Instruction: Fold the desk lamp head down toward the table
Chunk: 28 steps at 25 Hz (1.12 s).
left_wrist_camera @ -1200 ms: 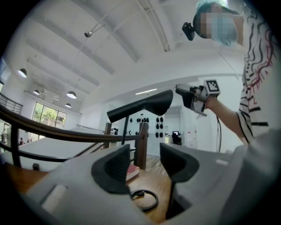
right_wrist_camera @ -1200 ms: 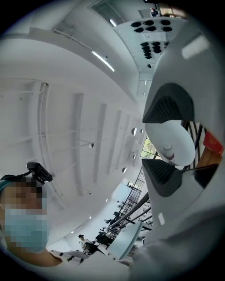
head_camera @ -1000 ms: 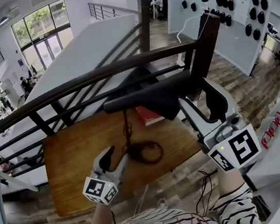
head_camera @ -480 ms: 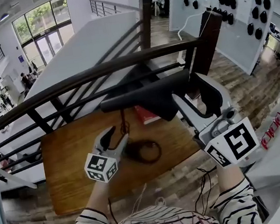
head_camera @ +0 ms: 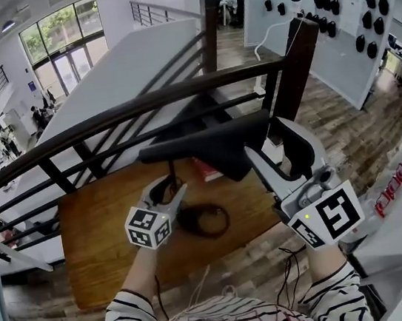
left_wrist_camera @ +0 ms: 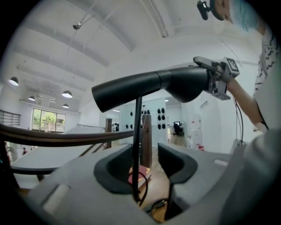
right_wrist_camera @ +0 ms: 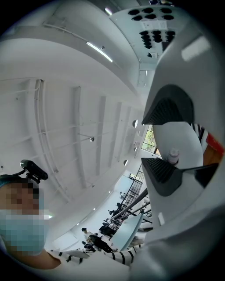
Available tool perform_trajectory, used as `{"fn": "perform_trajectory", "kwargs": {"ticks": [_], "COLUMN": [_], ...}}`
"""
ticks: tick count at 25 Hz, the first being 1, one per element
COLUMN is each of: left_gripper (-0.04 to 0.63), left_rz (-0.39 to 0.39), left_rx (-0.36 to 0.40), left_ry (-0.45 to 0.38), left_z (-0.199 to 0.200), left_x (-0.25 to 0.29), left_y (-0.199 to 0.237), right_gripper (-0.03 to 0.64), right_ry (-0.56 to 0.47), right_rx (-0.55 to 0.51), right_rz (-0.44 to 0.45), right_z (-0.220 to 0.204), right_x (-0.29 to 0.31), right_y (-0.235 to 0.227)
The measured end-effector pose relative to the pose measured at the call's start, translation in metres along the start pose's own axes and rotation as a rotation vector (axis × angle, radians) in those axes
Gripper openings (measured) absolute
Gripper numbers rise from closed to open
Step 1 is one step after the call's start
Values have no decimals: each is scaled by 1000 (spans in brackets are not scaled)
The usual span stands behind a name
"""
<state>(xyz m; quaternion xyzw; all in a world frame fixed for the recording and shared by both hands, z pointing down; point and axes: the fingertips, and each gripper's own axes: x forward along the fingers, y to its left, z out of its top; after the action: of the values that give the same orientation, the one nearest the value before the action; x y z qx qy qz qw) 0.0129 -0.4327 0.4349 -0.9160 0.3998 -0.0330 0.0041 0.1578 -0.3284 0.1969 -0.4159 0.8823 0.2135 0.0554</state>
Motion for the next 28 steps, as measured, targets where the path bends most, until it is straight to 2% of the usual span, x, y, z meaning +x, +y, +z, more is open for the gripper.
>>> {"fn": "perform_trajectory", "kwargs": {"ticks": [14,28], "left_gripper": [196,225], "left_rz": [-73,-120], "left_rx": [-51,-107], "left_ry": [-33,-76], "left_z": [-2,0], "left_x": [0,0], "left_y": [-2,-3], "right_gripper": [227,229], "right_ry": [-4,119], "right_rx": [36,129], "right_rz": [-87,-177], "right_z": [-35,-102], "right_x": [-27,-54], "right_y": [2,10]}}
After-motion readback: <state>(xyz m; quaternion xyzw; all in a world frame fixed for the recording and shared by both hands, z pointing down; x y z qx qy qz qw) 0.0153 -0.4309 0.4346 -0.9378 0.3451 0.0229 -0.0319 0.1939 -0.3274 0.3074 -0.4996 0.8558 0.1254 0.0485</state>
